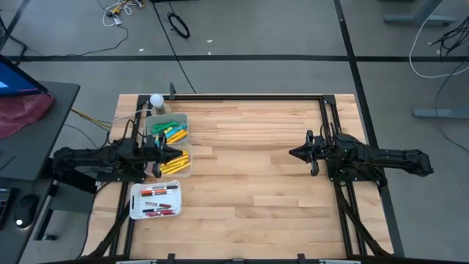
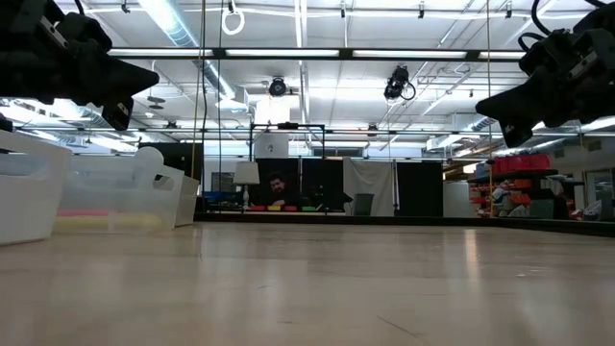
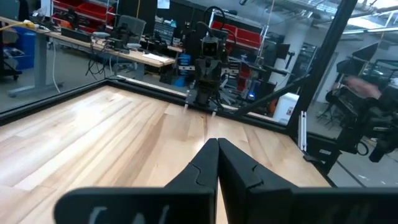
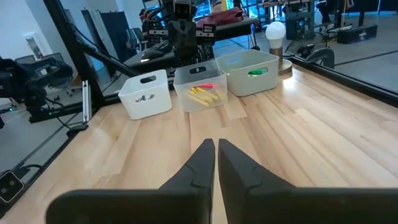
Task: Pick & Place Markers
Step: Return to Home Position
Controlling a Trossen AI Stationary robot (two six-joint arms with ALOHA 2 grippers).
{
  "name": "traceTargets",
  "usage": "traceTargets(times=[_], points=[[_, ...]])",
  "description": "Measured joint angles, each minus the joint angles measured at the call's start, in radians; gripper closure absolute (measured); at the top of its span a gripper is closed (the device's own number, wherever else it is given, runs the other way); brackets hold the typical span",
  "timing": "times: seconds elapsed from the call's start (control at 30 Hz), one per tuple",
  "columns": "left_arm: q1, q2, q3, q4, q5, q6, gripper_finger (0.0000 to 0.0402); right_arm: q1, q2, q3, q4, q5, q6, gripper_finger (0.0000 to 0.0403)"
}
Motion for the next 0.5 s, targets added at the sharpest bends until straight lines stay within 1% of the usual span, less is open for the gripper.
traceTargets(times=[0.1, 0.27, 0.33, 0.4, 0.47, 0.5], points=[[0.000, 0.000, 0.000, 0.001, 0.000, 0.000, 0.0389, 0.007, -0.004, 0.000, 0.000, 0.002, 0.000, 0.0378], [0.000, 0.000, 0.000, 0.001, 0.001, -0.002, 0.0388, 0.087, -0.082, 0.000, 0.002, 0.007, 0.000, 0.0378], [0.000, 0.000, 0.000, 0.001, 0.001, -0.002, 0.0388, 0.111, -0.138, 0.000, 0.000, 0.007, -0.050, 0.0378], [0.000, 0.000, 0.000, 0.002, 0.001, -0.003, 0.0388, 0.129, -0.143, 0.003, 0.019, 0.008, -0.129, 0.0378], [0.000, 0.000, 0.000, 0.002, 0.001, -0.003, 0.0389, 0.137, -0.143, 0.000, -0.001, 0.013, -0.191, 0.0378], [0.000, 0.000, 0.000, 0.001, 0.001, -0.003, 0.0389, 0.146, -0.143, 0.000, -0.008, 0.036, -0.207, 0.0378]])
